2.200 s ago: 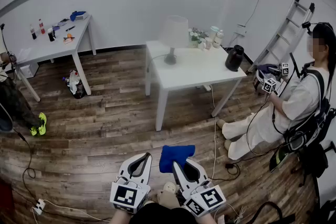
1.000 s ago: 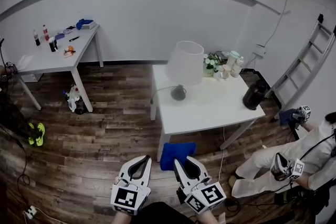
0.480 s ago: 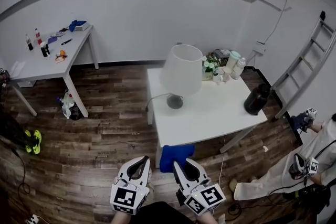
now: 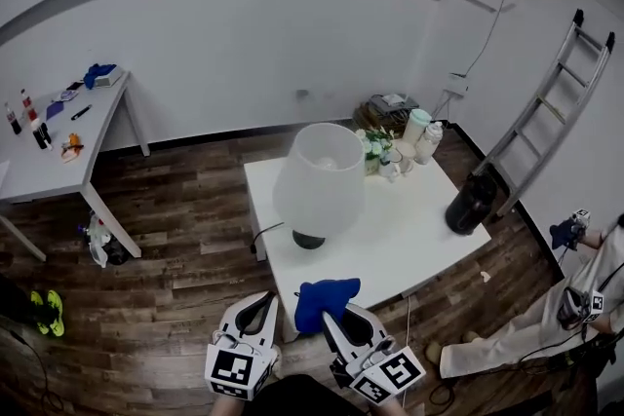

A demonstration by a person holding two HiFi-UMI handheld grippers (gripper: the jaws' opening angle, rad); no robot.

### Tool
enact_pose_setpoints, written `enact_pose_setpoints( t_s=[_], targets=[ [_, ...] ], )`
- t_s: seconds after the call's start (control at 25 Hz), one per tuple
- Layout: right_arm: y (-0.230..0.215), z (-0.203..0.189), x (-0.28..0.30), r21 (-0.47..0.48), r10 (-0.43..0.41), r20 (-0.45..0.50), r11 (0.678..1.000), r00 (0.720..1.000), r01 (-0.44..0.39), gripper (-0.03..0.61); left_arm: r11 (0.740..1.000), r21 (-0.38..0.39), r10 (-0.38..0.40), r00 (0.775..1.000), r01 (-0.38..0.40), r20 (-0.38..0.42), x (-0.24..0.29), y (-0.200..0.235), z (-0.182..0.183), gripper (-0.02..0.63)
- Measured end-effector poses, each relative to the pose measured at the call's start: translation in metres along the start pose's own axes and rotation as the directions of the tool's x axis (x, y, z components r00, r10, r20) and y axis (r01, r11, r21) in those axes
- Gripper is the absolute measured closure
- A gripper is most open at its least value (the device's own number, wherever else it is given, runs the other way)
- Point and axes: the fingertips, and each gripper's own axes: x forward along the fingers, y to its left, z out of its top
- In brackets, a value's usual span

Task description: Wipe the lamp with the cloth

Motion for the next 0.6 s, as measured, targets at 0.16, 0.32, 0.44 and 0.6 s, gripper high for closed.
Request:
enact_pose_setpoints(
  t_s=[0.16, 0.32, 0.44, 0.6],
  targets=[
    [-0.022, 0.013, 0.038, -0.004, 0.001, 0.035, 1.0, 0.999, -0.001, 0.503, 1.0, 0.001, -0.02, 1.0, 0.02, 0.011, 0.039, 0.036, 0.007, 0.601],
    [-0.044, 0.021, 0.063, -0.029, -0.041, 0.06, 0.999, 0.997, 0.043, 0.503, 0.999, 0.003, -0.05, 0.999, 0.05, 0.012, 0.068, 0.06, 0.008, 0.602],
    [-0.057, 0.03, 0.07, -0.027, -0.085, 0.099, 0.996, 0.991, 0.088, 0.503, 0.997, 0.001, -0.074, 0.997, 0.074, 0.004, 0.083, 0.069, 0.004, 0.603],
    [-0.068, 0.052, 0.074, -0.035, -0.094, 0.145, 0.994, 0.985, 0.1, 0.503, 0.995, -0.016, -0.1, 0.995, 0.1, -0.001, 0.099, 0.073, 0.002, 0.603]
  ],
)
